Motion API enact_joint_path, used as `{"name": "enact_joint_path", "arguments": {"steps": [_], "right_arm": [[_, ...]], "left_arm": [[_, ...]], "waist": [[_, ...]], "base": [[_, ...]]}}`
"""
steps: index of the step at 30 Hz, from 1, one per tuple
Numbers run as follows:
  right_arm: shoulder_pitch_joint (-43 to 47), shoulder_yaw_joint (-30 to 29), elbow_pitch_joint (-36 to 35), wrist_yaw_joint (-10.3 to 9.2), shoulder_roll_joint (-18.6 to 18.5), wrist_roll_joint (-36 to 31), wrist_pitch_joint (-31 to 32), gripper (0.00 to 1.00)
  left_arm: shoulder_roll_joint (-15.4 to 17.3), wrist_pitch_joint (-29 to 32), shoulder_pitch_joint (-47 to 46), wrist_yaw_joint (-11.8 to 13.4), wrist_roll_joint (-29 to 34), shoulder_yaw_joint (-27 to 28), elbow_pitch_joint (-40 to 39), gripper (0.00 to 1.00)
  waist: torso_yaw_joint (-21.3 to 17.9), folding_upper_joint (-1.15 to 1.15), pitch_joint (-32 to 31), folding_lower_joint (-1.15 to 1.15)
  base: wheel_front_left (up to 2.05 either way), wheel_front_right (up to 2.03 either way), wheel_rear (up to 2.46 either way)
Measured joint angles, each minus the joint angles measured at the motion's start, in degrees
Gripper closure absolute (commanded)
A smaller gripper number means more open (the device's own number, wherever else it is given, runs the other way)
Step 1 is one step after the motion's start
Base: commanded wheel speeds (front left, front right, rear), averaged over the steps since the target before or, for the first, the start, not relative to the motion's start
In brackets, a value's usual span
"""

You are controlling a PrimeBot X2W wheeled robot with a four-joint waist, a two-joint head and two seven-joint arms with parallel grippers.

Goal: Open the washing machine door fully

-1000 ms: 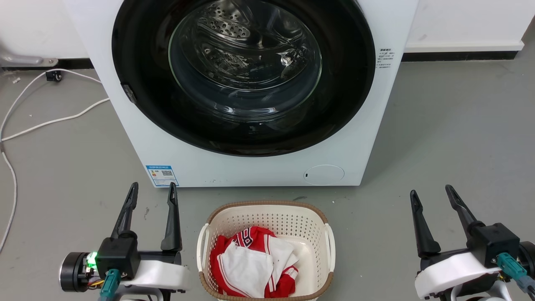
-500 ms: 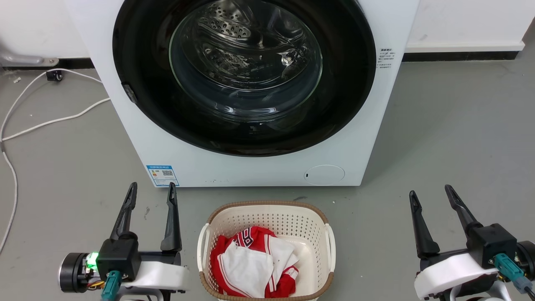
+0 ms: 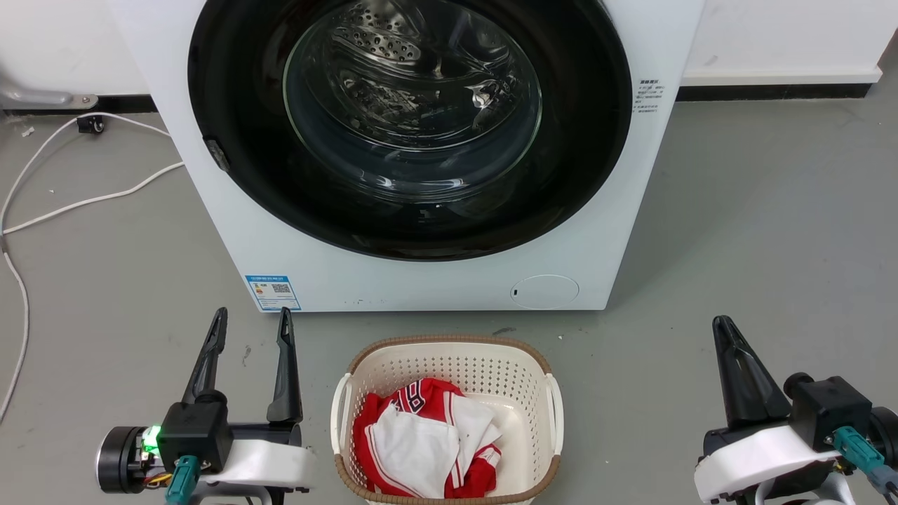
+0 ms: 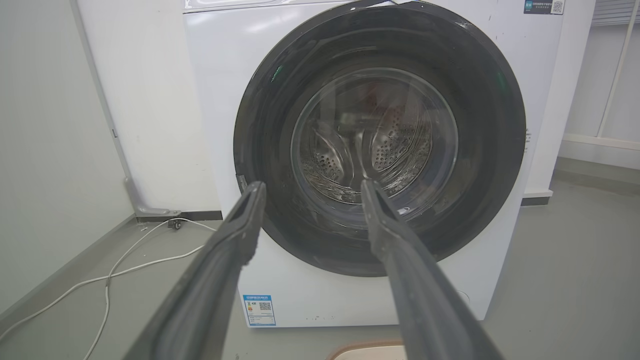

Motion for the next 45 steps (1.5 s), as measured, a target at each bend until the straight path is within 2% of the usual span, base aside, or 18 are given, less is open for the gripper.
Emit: {"name": "enact_joint_path", "arguments": {"steps": [5, 8, 20, 24, 28, 32, 41, 45], "right_arm": [[-0.08, -0.11, 0.29, 0.01, 0.0, 2.05, -0.34, 1.0], [-0.43, -0.76, 0.8, 0.01, 0.01, 7.54, -1.02, 1.0], [-10.49, -1.9, 8.79, 0.0, 0.09, 62.83, -4.33, 1.0], [-16.85, -5.35, 10.72, -0.01, 0.1, 75.51, -3.33, 1.0], [-24.1, -8.4, 12.58, -0.01, -0.11, 82.21, 0.38, 1.0], [-32.45, -9.78, 18.66, -0.01, -3.11, 85.67, 5.19, 1.0], [-55.49, -6.92, 38.57, -0.01, -12.37, 83.55, 15.61, 1.0], [-64.47, -3.98, 45.43, -0.01, -14.57, 80.7, 20.91, 1.0]], "left_arm": [[-0.2, 0.0, 0.01, -0.15, 0.03, 0.26, -0.02, 0.0], [-0.29, 0.0, 0.02, -0.18, 0.08, 0.47, -0.08, 0.0], [-0.57, 0.0, -0.28, -0.23, 0.16, 1.03, -0.31, 0.0], [-0.67, 0.0, -0.88, -0.18, 0.34, 1.14, -0.55, 0.0], [-0.71, 0.0, -1.89, -0.24, 0.49, 1.21, -0.86, 0.0], [-0.75, 0.0, -3.5, -0.4, 0.52, 1.43, -0.76, 0.0], [-0.77, 0.0, -7.42, -0.67, 1.04, 1.09, -1.45, 0.0], [-0.83, -0.01, -8.6, -0.64, 1.07, 0.54, -1.77, 0.0]], "waist": [[-0.04, 0.0, 0.09, 0.0], [-0.12, 0.0, 0.24, 0.0], [-0.25, 0.0, 1.96, 0.0], [-0.2, 0.0, 3.14, 0.0], [0.02, 0.0, 4.62, 0.0], [0.4, 0.0, 6.46, 0.0], [1.96, 0.0, 10.91, 0.0], [2.69, 0.0, 13.03, 0.0]], "base": [[0.0, 0.0, 0.0], [0.0, 0.0, 0.0], [0.0, 0.0, 0.0], [0.0, 0.0, 0.0], [0.0, 0.0, 0.0], [0.0, 0.0, 0.0], [0.0, 0.0, 0.0], [0.0, 0.0, 0.0]]}}
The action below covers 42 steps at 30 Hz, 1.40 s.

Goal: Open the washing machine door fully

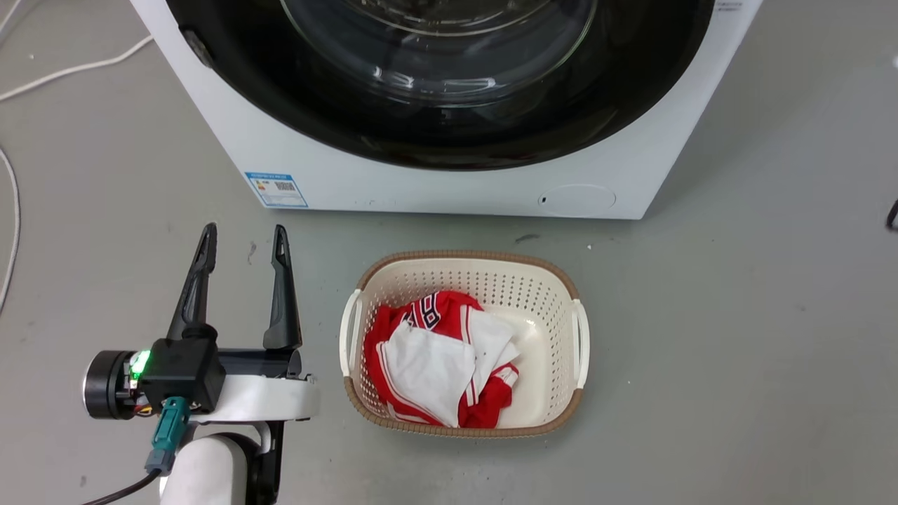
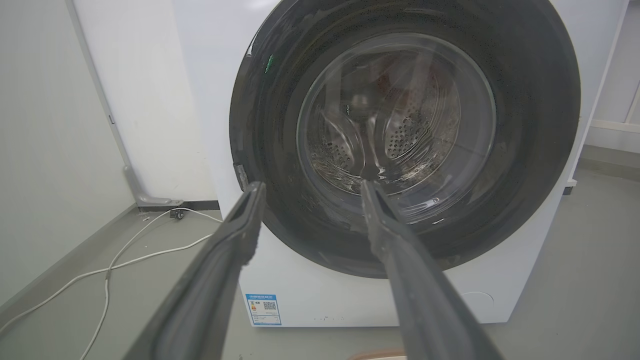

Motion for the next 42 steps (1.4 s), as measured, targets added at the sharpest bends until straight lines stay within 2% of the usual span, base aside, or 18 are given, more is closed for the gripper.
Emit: {"name": "enact_joint_path", "arguments": {"steps": [5, 11, 18, 29, 42], "right_arm": [[-10.78, 3.92, 7.22, 0.0, -0.75, -3.99, 6.27, 1.0], [-19.62, 8.53, 14.96, 0.0, -0.2, -9.53, 12.15, 1.0], [-25.43, 11.16, 20.26, 0.0, 1.66, -13.9, 13.58, 1.0], [-29.3, 11.84, 24.18, 0.0, 2.38, -16.21, 14.32, 1.0], [-27.76, 12.05, 22.36, 0.0, 3.76, -13.48, 27.4, 1.0]], "left_arm": [[-0.03, 0.0, -1.48, -0.02, -0.09, -0.2, -0.46, 0.0], [-0.09, 0.0, -3.14, -0.05, -0.13, -0.66, -1.19, 0.0], [-0.11, 0.0, -5.0, -0.1, -0.14, -1.32, -1.8, 0.0], [-0.14, 0.01, -6.84, -0.03, -0.51, -1.92, -1.85, 0.0], [-0.18, 0.01, -7.21, 0.46, -0.77, -2.14, -0.94, 0.0]], "waist": [[0.54, 0.0, 2.75, 0.0], [1.05, 0.0, 5.74, 0.0], [1.58, 0.0, 9.04, 0.0], [2.67, 0.0, 12.63, 0.0], [1.5, 0.0, 12.25, 0.0]], "base": [[0.0, 0.0, 0.0], [0.0, 0.0, 0.0], [0.0, 0.0, 0.0], [0.0, 0.0, 0.0], [0.0, 0.0, 0.0]]}}
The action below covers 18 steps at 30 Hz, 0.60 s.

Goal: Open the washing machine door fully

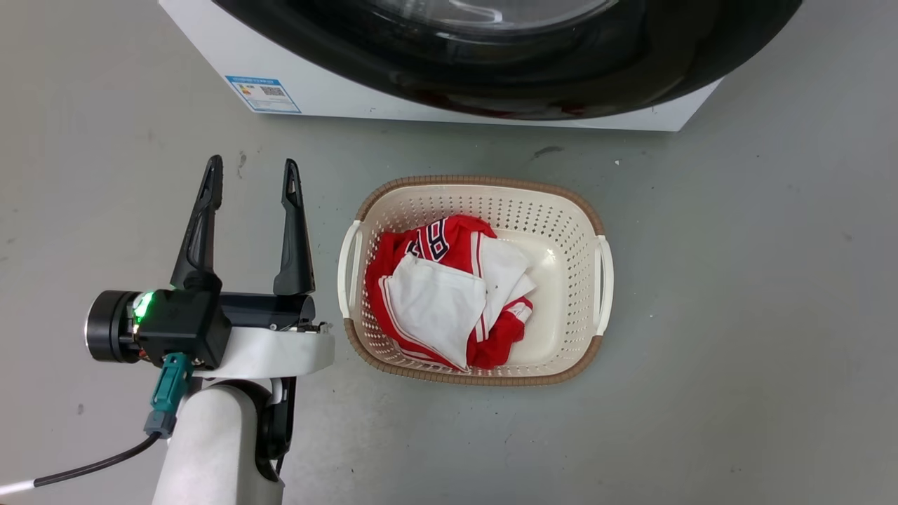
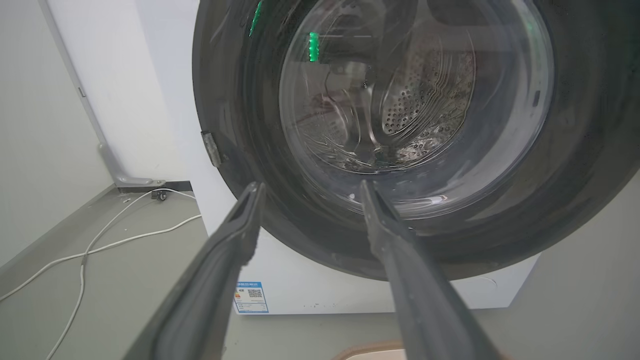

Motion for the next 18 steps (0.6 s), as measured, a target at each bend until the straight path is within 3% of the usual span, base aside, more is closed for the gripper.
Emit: {"name": "enact_joint_path", "arguments": {"steps": [9, 18], "right_arm": [[6.53, 0.09, -3.91, 0.0, 0.51, 2.86, 9.47, 1.0], [16.1, 1.42, -9.46, 0.0, 4.79, 4.91, 14.32, 1.0]], "left_arm": [[-0.01, -0.01, 0.58, -0.09, -0.23, -0.08, 1.12, 0.0], [-0.01, -0.01, 3.62, -0.97, -0.13, 0.77, 2.15, 0.0]], "waist": [[-0.71, 0.0, -3.57, 0.0], [-1.99, 0.0, -9.13, 0.0]], "base": [[0.0, 0.0, 0.0], [0.0, 0.0, 0.0]]}}
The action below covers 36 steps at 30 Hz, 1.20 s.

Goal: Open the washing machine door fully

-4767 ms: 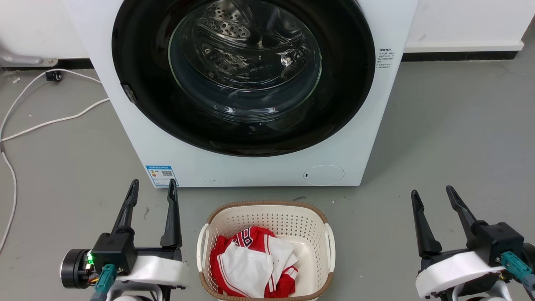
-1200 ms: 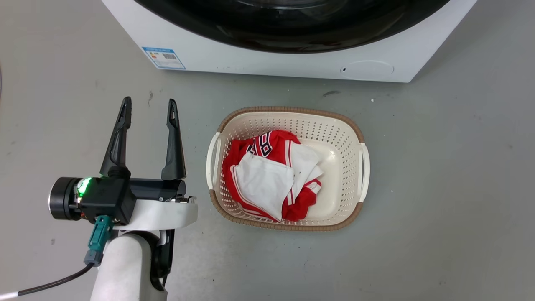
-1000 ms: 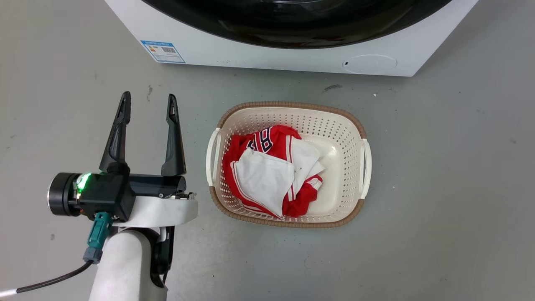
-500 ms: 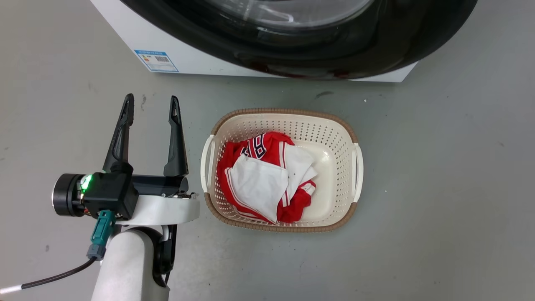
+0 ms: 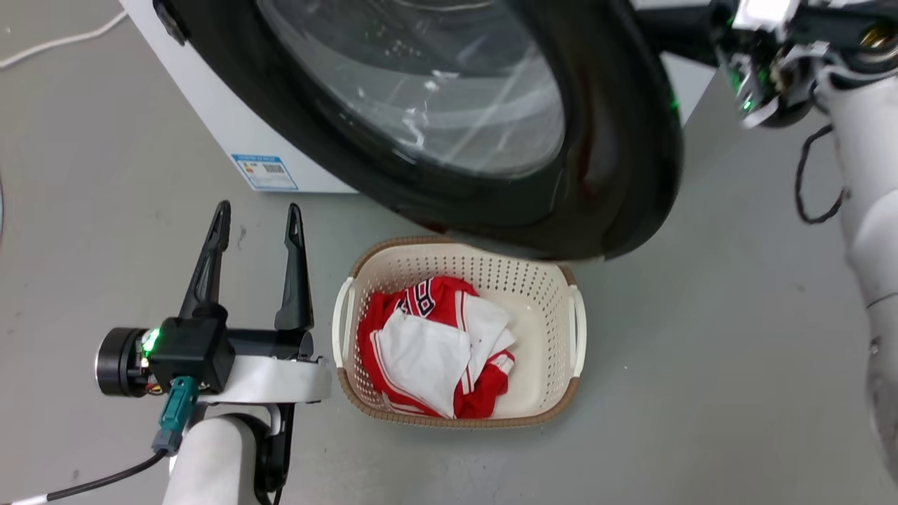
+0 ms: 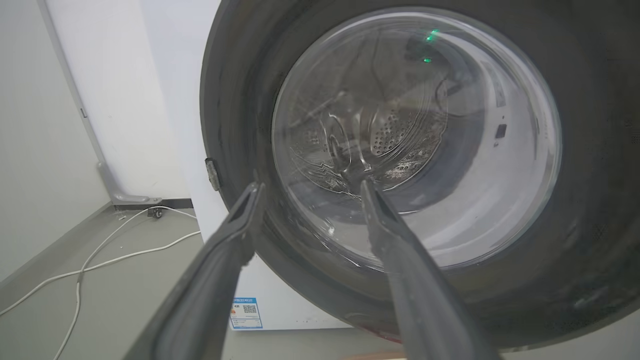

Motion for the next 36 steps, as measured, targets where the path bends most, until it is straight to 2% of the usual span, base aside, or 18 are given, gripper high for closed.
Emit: {"name": "enact_joint_path", "arguments": {"steps": [12, 17, 20, 28, 33, 36], "right_arm": [[12.2, 2.99, -9.68, 0.0, 5.16, 4.45, 5.28, 1.0], [16.88, 6.24, -13.67, 0.0, 5.69, 7.39, 6.88, 1.0], [19.8, 9.95, -16.8, 0.0, 5.65, 11.9, 6.93, 1.0], [23.34, 20.38, -21.73, 0.0, 5.93, 20.2, 2.49, 1.0], [23.62, 24.49, -22.67, 0.0, 5.92, 23.46, -0.49, 1.0], [24.18, 25.16, -24.2, 0.0, 6.01, 24.17, -4.43, 1.0]], "left_arm": [[0.02, 0.0, 3.91, -1.4, 0.43, 0.55, 1.74, 0.0], [0.09, 0.0, 5.08, -2.04, 0.83, 0.42, 2.36, 0.0], [0.09, 0.0, 5.31, -2.14, 0.81, 0.31, 2.54, 0.0], [0.07, 0.0, 6.12, -2.36, 0.32, -0.29, 2.93, 0.0], [0.04, 0.0, 6.36, -2.52, 0.21, -0.15, 3.03, 0.0], [0.05, 0.01, 6.86, -2.49, -0.13, 0.22, 3.02, 0.0]], "waist": [[-1.02, 0.0, -7.21, 0.0], [-0.86, 0.0, -9.09, 0.0], [-0.41, 0.0, -9.81, -0.01], [0.04, 0.0, -10.7, -0.01], [-0.16, 0.0, -10.88, -0.01], [-0.47, 0.0, -10.98, -0.01]], "base": [[0.0, 0.0, 0.0], [0.0, 0.0, 0.0], [0.0, 0.0, 0.0], [0.0, 0.0, 0.0], [0.0, 0.0, 0.0], [0.0, 0.0, 0.0]]}}
